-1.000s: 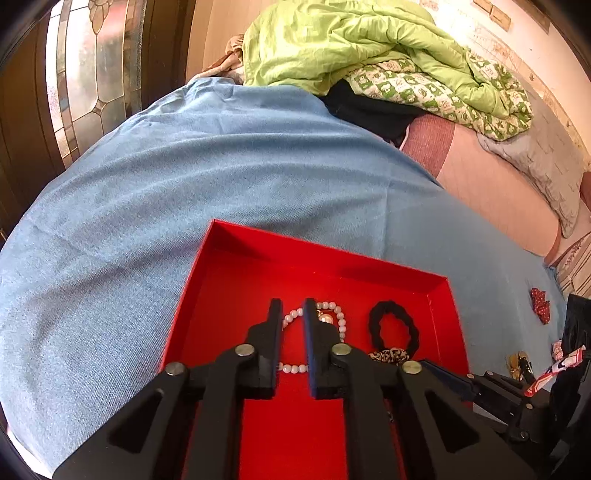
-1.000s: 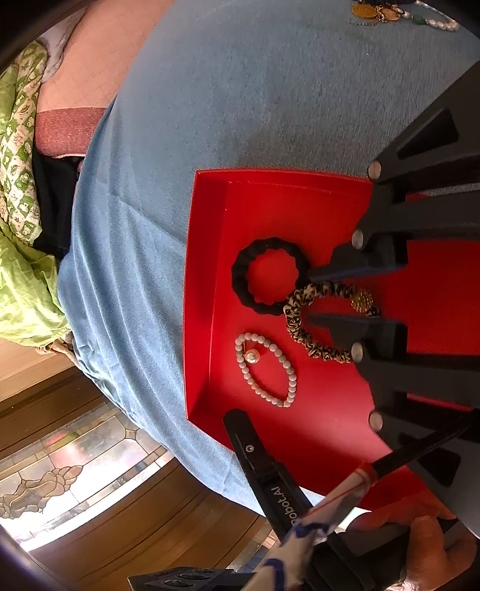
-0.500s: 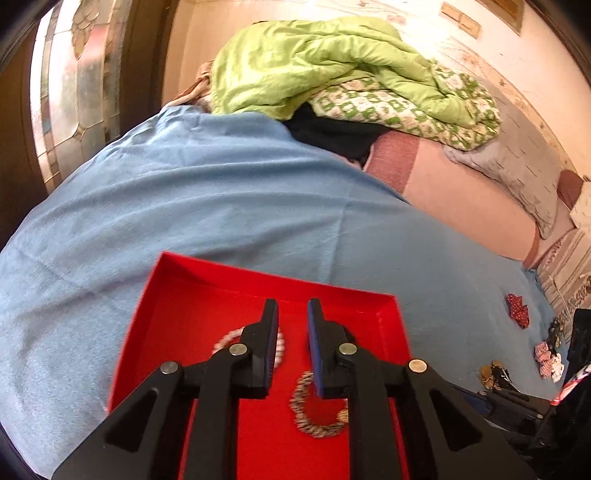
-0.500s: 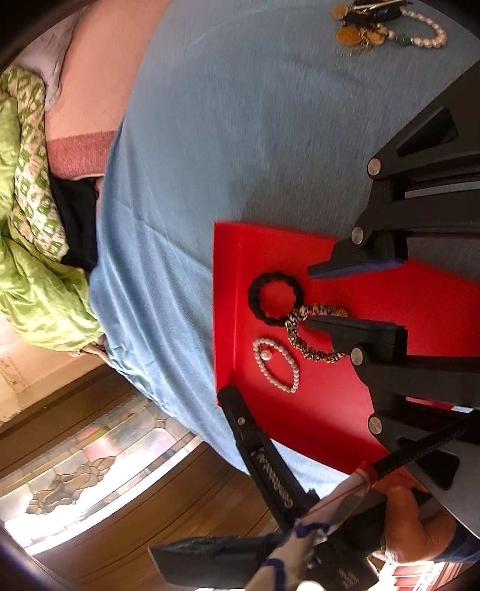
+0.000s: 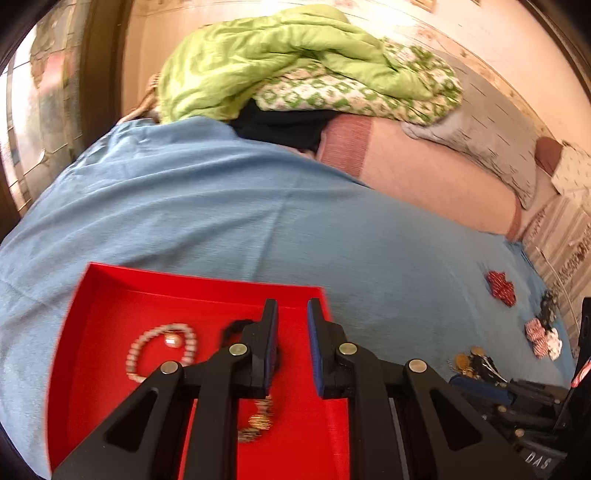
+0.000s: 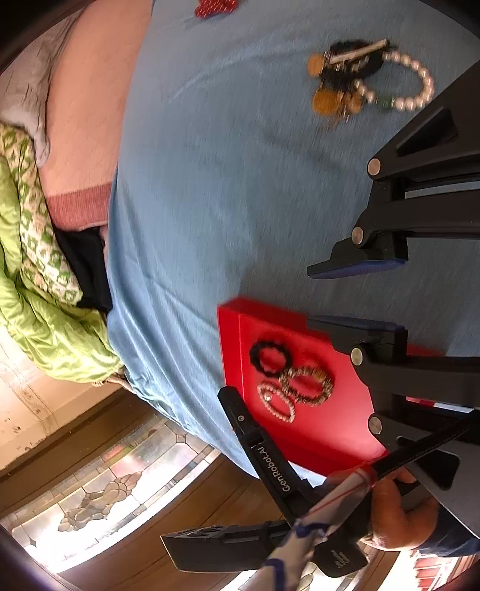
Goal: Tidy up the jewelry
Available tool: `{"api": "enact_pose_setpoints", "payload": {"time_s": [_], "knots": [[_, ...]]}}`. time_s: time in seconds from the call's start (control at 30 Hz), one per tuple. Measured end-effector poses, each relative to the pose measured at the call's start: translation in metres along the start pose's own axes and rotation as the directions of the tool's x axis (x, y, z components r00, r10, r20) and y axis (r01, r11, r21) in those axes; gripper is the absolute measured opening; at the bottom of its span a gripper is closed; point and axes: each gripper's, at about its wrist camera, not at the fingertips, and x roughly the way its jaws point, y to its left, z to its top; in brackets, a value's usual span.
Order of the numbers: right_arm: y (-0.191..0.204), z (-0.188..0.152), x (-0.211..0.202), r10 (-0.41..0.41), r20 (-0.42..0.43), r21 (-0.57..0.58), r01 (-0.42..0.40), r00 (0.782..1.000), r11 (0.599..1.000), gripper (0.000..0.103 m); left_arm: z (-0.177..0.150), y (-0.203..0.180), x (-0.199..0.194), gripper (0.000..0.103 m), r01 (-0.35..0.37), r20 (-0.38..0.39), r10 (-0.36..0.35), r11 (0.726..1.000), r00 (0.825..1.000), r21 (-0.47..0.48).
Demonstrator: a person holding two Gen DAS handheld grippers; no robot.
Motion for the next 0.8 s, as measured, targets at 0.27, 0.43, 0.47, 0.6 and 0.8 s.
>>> {"api": "enact_pose_setpoints", "payload": {"time_s": [0.27, 0.43, 0.47, 0.6, 0.8], "knots": [[-0.106, -0.008, -0.06, -0.115, 0.048, 0.138, 0.107, 0.992, 0.985, 0.022, -0.015, -0.072, 0.018, 0.015, 0.145, -0.085, -0.136, 0.985, 0.987, 0.097], [-0.156, -0.012, -0.06, -0.128, -0.022, 0.208, 0.13, 0.991, 0.969, 0.022, -0.03, -0.116, 0.037, 0.015, 0.218, -0.174, -0.19, 0.963, 0.966, 0.161], [-0.159, -0.011, -0.058, -0.125, -0.028, 0.21, 0.128, 0.992, 0.969, 0.022, -0.033, -0.124, 0.04, 0.015, 0.226, -0.189, -0.192, 0.958, 0.963, 0.177], [-0.163, -0.013, -0.045, -0.124, -0.066, 0.203, 0.135, 0.99, 0.97, 0.022, -0.046, -0.148, 0.048, 0.015, 0.245, -0.236, -0.189, 0.94, 0.953, 0.237], [-0.159, -0.021, -0.027, -0.193, -0.134, 0.109, 0.208, 0.972, 0.972, 0.016, -0.05, -0.158, 0.055, 0.015, 0.26, -0.266, -0.189, 0.929, 0.945, 0.263]]}}
